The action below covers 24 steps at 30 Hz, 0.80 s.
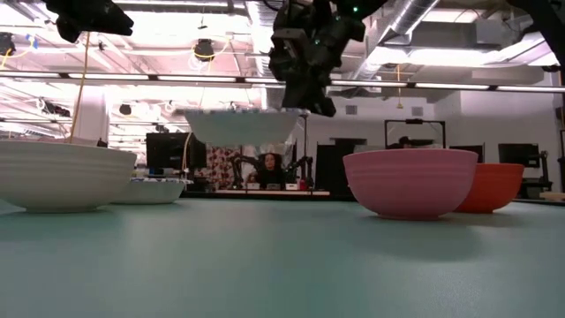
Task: Nest bowls inside each other by size order
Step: Stack the white patterned bowl on top of the white patterned bowl
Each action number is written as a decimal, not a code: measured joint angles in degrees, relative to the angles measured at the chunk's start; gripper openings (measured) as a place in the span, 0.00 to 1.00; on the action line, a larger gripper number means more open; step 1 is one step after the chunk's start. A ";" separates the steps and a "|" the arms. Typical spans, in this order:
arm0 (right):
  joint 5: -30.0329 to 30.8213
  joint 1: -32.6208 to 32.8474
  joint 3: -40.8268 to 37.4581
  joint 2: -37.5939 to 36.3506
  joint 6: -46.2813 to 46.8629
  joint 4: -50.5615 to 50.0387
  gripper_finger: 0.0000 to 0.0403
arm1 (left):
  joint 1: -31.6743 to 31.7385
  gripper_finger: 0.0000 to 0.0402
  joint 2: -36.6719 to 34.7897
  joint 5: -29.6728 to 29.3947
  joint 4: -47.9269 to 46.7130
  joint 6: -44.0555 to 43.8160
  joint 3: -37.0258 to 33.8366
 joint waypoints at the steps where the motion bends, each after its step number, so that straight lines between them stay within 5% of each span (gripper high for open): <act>1: -0.06 -0.17 0.55 -0.01 -0.71 -0.23 0.04 | 0.01 0.25 0.00 0.00 0.00 0.00 0.00; 9: -7.12 -3.86 1.43 -0.02 -2.60 -0.88 0.04 | -0.01 0.25 0.00 0.17 -0.02 -0.33 0.00; 24: -7.44 -10.89 1.43 -0.02 -1.19 -0.65 0.04 | 0.00 0.25 0.00 1.62 -0.07 -0.44 0.00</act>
